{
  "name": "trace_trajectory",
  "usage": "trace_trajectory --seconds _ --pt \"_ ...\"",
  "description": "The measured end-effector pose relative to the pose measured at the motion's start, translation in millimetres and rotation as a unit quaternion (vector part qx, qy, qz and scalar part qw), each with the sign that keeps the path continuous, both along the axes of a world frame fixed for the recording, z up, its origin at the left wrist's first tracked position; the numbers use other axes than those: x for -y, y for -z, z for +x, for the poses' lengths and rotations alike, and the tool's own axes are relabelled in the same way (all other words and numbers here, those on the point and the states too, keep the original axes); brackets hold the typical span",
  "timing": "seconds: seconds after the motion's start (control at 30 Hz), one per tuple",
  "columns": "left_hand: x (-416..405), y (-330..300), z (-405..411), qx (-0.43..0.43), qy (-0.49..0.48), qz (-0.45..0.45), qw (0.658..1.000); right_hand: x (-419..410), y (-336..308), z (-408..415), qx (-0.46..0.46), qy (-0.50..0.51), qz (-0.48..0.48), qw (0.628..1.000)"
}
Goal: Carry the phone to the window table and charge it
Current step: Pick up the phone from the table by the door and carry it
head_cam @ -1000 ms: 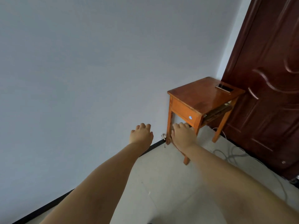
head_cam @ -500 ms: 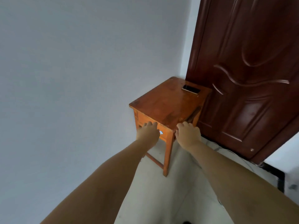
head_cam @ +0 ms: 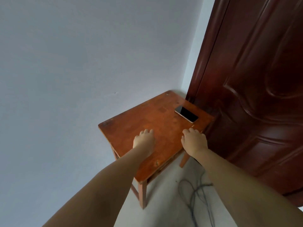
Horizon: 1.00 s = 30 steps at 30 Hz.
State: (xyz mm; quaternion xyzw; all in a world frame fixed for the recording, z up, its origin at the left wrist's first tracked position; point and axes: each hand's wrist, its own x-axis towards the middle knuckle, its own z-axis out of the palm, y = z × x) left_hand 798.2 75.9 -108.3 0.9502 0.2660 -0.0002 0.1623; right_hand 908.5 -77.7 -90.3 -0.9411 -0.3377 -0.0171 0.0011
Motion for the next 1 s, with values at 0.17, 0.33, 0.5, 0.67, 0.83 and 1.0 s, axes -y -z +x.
trace_trajectory --seconds 0.17,0.33,0.5,0.67,0.83,1.0 --pt "-26 18 75 -0.024 -0.028 -0.005 0.999 -28 24 74 -0.037 -0.033 -0.011 0.999" --pt "-58 37 166 -0.032 -0.041 -0.006 0.999 -60 43 167 -0.042 -0.035 -0.018 0.998" --pt "-77 58 237 -0.042 -0.049 -0.04 0.997 -83 58 251 -0.08 -0.01 -0.022 0.996" --pt "-80 100 273 -0.067 -0.075 -0.055 0.993 -94 91 296 -0.137 0.017 -0.007 0.99" --pt "-71 138 283 -0.049 -0.106 -0.016 0.993 -96 122 314 -0.161 0.057 -0.017 0.985" --pt "-56 160 281 -0.042 -0.114 0.045 0.992 -86 139 306 -0.12 0.022 -0.027 0.992"
